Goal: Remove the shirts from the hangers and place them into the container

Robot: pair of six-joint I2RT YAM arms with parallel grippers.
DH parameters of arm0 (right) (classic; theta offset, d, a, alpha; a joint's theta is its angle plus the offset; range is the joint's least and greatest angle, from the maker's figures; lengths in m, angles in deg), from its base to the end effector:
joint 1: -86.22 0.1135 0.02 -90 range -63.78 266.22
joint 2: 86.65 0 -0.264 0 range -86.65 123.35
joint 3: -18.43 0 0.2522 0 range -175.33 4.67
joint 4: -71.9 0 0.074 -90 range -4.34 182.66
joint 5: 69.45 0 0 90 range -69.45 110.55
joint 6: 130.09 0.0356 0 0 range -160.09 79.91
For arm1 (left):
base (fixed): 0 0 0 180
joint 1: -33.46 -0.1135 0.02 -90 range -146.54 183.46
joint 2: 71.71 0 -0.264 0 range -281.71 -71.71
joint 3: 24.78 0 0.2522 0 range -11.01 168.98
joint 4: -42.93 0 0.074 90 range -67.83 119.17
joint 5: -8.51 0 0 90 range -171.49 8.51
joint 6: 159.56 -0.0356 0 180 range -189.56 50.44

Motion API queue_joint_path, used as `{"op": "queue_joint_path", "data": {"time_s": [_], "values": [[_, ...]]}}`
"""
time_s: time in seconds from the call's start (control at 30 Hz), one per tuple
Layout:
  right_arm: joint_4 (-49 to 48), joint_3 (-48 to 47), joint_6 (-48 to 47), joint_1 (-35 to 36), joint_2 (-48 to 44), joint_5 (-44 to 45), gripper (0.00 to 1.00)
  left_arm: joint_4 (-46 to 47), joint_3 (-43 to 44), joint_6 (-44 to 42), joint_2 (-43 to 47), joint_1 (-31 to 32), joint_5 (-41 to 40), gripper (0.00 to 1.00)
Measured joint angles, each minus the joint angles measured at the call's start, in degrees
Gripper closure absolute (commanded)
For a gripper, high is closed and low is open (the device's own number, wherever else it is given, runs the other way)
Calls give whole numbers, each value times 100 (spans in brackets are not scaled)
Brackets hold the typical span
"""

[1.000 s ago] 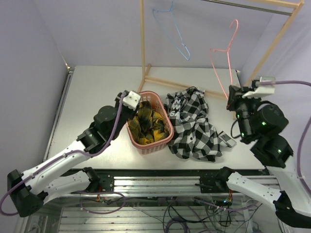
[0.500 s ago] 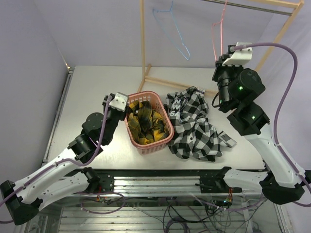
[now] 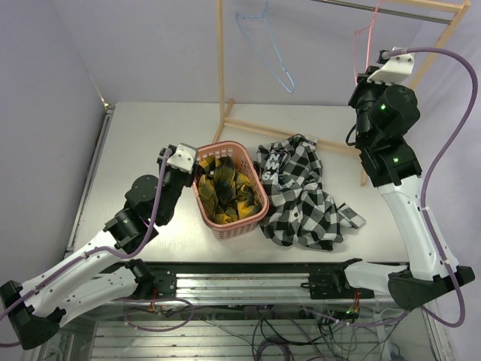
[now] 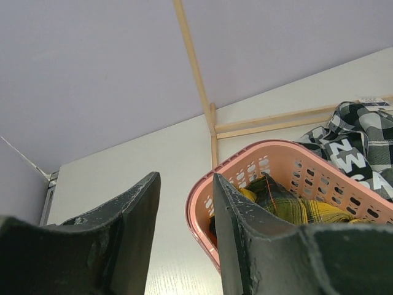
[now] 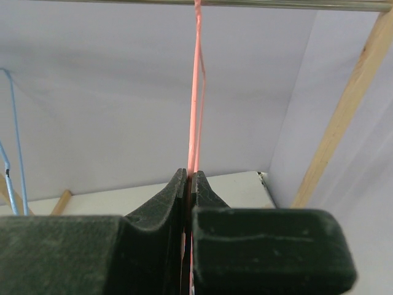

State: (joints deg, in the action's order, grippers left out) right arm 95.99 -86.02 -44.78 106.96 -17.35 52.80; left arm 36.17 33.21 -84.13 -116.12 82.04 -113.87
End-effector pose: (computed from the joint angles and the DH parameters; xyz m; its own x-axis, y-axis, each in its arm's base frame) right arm 0.2266 0.0655 0.5256 0.1632 -0.0121 -0.9865 0.2043 0.9787 0.0218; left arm 0.1333 -0.1223 0.3698 0.1469 0.1547 -0.9770 0.2527 0.9491 0.1882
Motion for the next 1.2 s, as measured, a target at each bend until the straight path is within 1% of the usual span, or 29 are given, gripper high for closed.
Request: {"op": "queue_joint_path", "data": {"time_s": [0.77, 0.8, 0.83, 0.93, 1.0, 1.03, 1.07, 1.13, 1.2], "values": [[-17, -15, 498, -568, 339, -857, 100, -101, 0, 13, -57, 0, 31, 49], [2, -15, 538, -573, 332, -890, 98, -109, 0, 26, -55, 0, 44, 49], [39, -15, 584, -573, 317, -931, 92, -118, 0, 31, -48, 0, 52, 49], [243, 15, 739, -579, 219, -1097, 71, -133, 0, 66, -37, 0, 81, 48], [415, 103, 831, -579, 79, -1222, 62, -151, 2, 94, -37, 0, 118, 48], [522, 186, 894, -579, -31, -1311, 49, -173, 2, 114, -39, 0, 142, 48], [638, 273, 951, -581, -153, -1370, 43, -192, 2, 131, -39, 0, 162, 48], [855, 442, 1095, -584, -404, -1506, 36, -240, 2, 160, -44, 0, 210, 48], [1141, 640, 1209, -590, -717, -1633, 34, -267, 2, 184, -57, 0, 256, 49]]}}
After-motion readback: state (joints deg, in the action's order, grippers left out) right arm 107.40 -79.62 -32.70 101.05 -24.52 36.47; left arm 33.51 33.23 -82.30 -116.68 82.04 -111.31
